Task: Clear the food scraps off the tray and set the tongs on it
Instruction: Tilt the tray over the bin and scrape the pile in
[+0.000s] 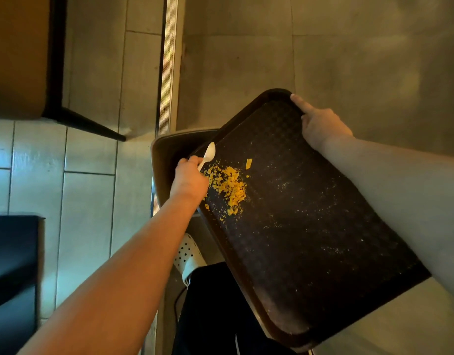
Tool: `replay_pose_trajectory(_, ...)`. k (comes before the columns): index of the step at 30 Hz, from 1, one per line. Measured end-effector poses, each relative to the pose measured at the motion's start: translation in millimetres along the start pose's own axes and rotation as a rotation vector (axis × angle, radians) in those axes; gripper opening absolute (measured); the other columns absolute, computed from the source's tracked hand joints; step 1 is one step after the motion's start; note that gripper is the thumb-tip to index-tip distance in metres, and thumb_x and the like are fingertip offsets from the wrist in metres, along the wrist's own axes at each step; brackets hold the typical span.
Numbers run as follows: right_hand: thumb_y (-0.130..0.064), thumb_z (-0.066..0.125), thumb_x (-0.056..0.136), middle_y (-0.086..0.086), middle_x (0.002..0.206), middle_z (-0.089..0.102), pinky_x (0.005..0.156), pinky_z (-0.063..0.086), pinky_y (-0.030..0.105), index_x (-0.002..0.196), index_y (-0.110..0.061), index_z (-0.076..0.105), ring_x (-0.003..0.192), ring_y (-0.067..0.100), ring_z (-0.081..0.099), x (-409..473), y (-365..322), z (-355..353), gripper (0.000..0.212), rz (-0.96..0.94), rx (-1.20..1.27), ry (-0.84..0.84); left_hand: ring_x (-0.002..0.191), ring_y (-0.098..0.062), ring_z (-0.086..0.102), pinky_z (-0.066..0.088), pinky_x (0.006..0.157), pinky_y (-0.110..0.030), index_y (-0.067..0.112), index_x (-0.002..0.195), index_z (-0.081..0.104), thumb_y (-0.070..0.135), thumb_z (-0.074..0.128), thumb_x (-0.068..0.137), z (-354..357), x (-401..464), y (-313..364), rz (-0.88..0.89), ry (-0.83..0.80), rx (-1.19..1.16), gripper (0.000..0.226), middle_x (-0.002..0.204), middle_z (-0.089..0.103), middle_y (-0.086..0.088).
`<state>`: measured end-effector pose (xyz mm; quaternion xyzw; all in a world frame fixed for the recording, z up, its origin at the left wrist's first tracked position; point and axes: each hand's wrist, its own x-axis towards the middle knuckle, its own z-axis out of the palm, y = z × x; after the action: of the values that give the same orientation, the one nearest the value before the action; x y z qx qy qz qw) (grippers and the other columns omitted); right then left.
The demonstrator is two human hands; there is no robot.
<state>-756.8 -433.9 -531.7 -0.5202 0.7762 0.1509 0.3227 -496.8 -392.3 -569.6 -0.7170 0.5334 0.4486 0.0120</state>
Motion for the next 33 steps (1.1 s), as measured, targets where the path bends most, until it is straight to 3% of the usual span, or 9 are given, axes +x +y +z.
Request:
replay_pose_trajectory(8, -0.015, 0.024, 0.104, 0.022, 0.117, 0.057, 0.093, 0.045, 0.049, 0.145, -0.05, 0.0, 0.101, 0.036, 0.058, 2.1, -0.1, -0.6, 0.059, 0.023, 0.034, -0.014, 0.106, -0.032, 0.054, 0.048, 0.093, -0.041, 0.009, 0.129, 0.05, 0.001, 0.05, 0.089, -16.3, -19.6, -34.3, -0.165, 0.024, 0.127, 0.041, 0.122, 0.046, -0.016)
replay_pose_trajectory(14, -0.011, 0.025, 0.103, 0.022, 0.113, 0.059, 0.092, 0.047, 0.05, 0.146, -0.048, -0.001, 0.097, 0.036, 0.059, 3.9, 1.4, 0.9, 0.063, 0.028, 0.005, 0.0, 0.102, -0.027, 0.054, 0.048, 0.091, -0.038, 0.012, 0.132, 0.048, 0.003, 0.042, 0.092, -7.4, -45.9, -44.5, -0.079, -0.005, 0.122, 0.041, 0.121, 0.044, -0.012)
replay_pose_trajectory(22, -0.017, 0.024, 0.103, 0.022, 0.113, 0.058, 0.091, 0.048, 0.051, 0.145, -0.052, 0.003, 0.095, 0.036, 0.059, 5.5, -0.4, 1.1, 0.058, 0.037, 0.056, -0.003, 0.106, -0.034, 0.054, 0.047, 0.092, -0.043, 0.01, 0.131, 0.047, 0.002, 0.042, 0.091, -3.8, -29.3, -36.4, -0.179, 0.043, 0.174, 0.041, 0.121, 0.043, -0.015)
replay_pose_trajectory(26, -0.018, 0.023, 0.104, 0.022, 0.116, 0.057, 0.087, 0.047, 0.047, 0.145, -0.051, 0.003, 0.099, 0.037, 0.058, 6.0, -2.0, -0.9, 0.057, 0.039, 0.031, -0.004, 0.103, -0.031, 0.055, 0.049, 0.092, -0.044, 0.013, 0.132, 0.045, 0.005, 0.043, 0.092, -0.9, -36.6, -28.1, -0.116, 0.049, 0.141, 0.041, 0.12, 0.041, -0.011)
replay_pose_trajectory(33, -0.018, 0.023, 0.104, 0.021, 0.115, 0.057, 0.09, 0.048, 0.05, 0.145, -0.052, 0.004, 0.099, 0.036, 0.058, 7.5, 1.1, 0.2, 0.057, 0.039, 0.055, 0.0, 0.106, -0.03, 0.053, 0.043, 0.093, -0.034, 0.011, 0.135, 0.041, 0.0, 0.044, 0.091, 1.0, -30.4, -22.5, -0.117, 0.01, 0.158, 0.046, 0.126, 0.039, -0.013)
